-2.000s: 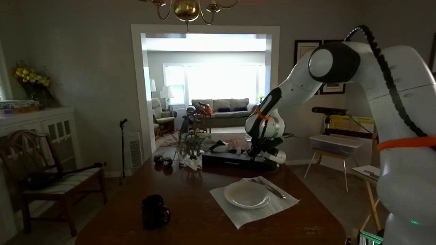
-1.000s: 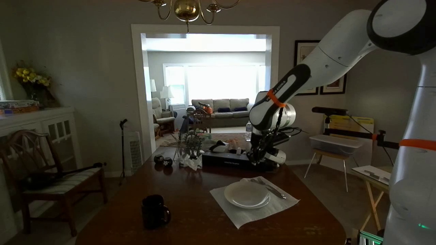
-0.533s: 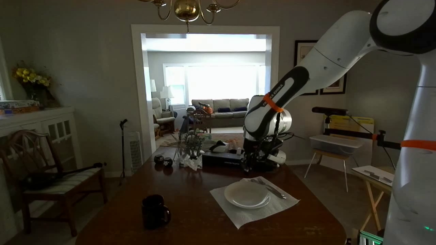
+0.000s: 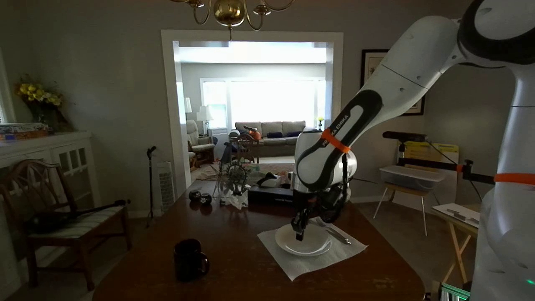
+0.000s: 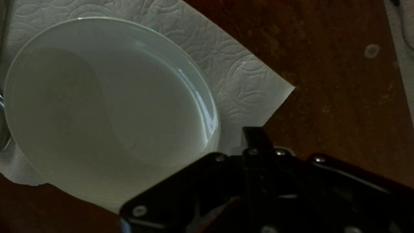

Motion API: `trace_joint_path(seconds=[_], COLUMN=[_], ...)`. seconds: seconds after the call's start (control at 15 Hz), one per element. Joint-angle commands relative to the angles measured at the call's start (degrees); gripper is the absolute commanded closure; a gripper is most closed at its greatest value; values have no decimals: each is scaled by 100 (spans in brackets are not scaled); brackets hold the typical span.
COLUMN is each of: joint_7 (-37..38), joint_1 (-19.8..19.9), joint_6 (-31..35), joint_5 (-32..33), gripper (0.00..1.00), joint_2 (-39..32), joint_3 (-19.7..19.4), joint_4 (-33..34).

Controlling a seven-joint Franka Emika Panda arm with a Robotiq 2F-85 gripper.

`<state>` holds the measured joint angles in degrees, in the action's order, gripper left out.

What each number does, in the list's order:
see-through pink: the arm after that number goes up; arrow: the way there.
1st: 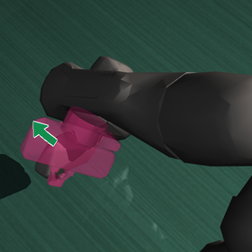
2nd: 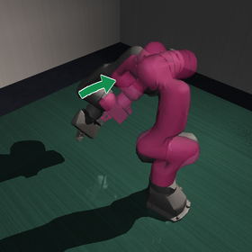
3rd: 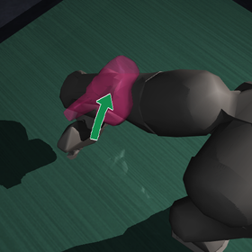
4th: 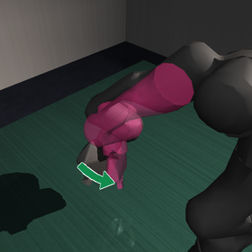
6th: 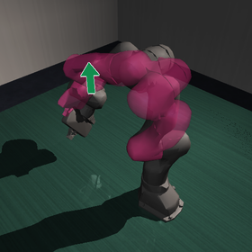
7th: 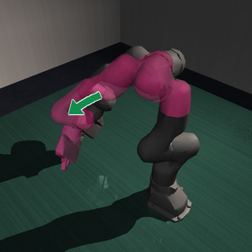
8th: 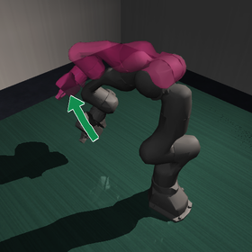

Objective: Turn the plate to the right

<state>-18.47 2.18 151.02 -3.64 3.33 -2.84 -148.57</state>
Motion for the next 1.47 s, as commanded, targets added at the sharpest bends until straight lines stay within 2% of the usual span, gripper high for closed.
trace_joint_path(seconds=[0.0, 0.33, 0.73, 0.93, 1.4], joint_7=[-419, -808, -1217, -1052, -1123], joint_1=[-136, -197, -19, 45, 117], joint_6=[443, 928, 1129, 964, 1059], joint_5=[-181, -368, -669, -463, -431], gripper=[100, 100, 100, 99, 100], joint_2=[-153, -539, -1020, -931, -1159], joint_3=[33, 131, 342, 379, 406], joint_4=[-267, -324, -244, -275, -149])
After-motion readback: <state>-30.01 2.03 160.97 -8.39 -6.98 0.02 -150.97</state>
